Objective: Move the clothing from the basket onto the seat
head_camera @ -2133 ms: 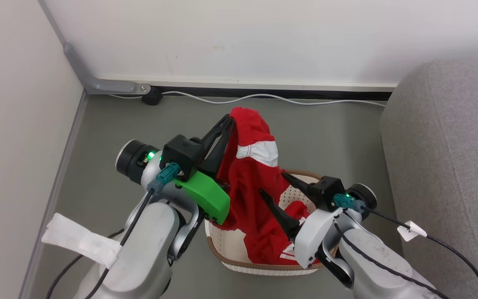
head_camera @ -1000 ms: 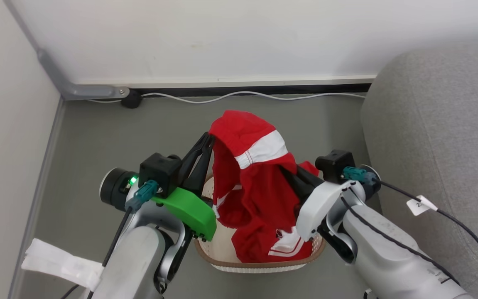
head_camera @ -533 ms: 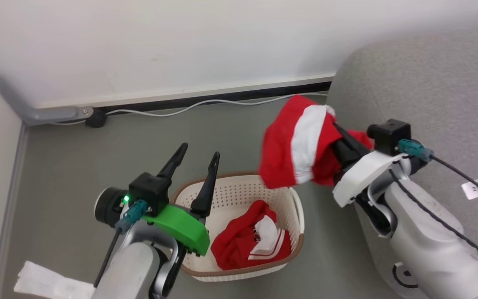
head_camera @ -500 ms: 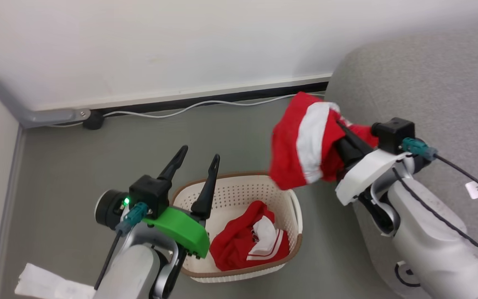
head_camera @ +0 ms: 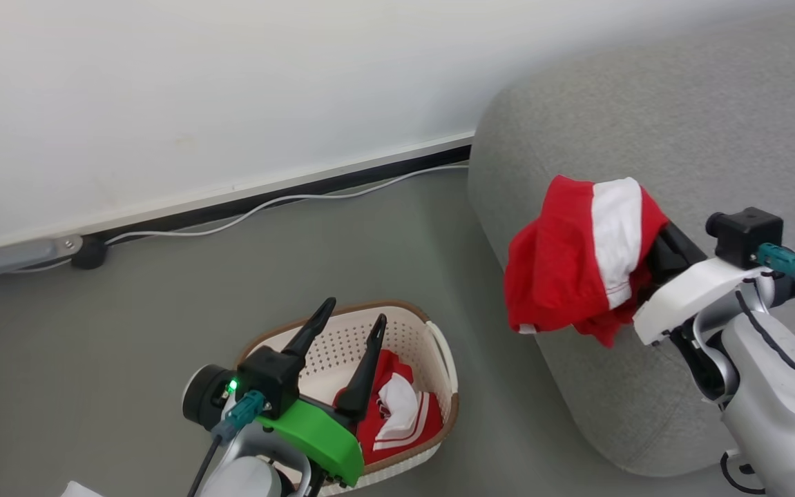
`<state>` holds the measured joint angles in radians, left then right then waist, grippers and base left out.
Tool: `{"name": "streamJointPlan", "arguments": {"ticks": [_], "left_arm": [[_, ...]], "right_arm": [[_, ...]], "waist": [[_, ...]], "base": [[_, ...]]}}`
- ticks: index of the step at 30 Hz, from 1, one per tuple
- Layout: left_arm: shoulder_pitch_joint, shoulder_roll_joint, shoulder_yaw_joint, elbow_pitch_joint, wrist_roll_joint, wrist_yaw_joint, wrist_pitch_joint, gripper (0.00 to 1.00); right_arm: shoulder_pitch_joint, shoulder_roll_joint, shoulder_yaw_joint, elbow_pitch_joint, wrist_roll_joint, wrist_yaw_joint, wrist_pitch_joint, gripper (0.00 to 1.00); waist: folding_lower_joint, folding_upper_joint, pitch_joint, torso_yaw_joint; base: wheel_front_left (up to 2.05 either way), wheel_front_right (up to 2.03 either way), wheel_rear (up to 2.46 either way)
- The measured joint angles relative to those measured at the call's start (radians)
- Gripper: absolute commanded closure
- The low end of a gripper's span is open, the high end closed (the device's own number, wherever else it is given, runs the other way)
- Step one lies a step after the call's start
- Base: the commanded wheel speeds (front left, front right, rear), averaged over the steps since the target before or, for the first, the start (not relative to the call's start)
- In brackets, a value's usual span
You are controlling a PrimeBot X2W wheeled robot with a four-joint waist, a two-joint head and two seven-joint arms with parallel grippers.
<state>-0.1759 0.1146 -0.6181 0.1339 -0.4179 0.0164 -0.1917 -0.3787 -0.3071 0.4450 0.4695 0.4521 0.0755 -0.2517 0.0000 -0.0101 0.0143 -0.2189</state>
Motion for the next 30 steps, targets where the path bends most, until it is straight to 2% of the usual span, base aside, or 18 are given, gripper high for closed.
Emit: {"name": "streamJointPlan", "arguments": {"ticks": [16,24,27,30], "left_arm": [[0.007,-0.001,-0.036,-0.016,0.018,-0.014,-0.018,0.0],[0.0,0.001,-0.057,-0.048,0.058,-0.016,-0.012,0.0],[-0.024,0.007,-0.061,-0.062,0.078,-0.016,-0.003,0.0],[-0.065,0.016,-0.072,-0.078,0.092,-0.025,0.01,0.0]], "right_arm": [[0.051,-0.071,-0.051,-0.1,0.019,-0.013,0.0,1.0],[0.059,-0.075,-0.072,-0.15,0.036,-0.013,0.0,1.0],[0.048,-0.046,-0.093,-0.158,0.103,0.002,0.0,1.0],[0.003,-0.049,-0.071,-0.155,0.08,0.009,0.002,1.0]], "waist": [[0.0,0.0,0.02,-0.121],[0.0,0.0,0.083,-0.141],[0.0,0.0,0.116,-0.145],[0.0,0.0,0.153,-0.146]], "base": [[0.0,0.0,0.0],[0.0,0.0,0.0],[0.0,0.0,0.0],[0.0,0.0,0.0]]}}
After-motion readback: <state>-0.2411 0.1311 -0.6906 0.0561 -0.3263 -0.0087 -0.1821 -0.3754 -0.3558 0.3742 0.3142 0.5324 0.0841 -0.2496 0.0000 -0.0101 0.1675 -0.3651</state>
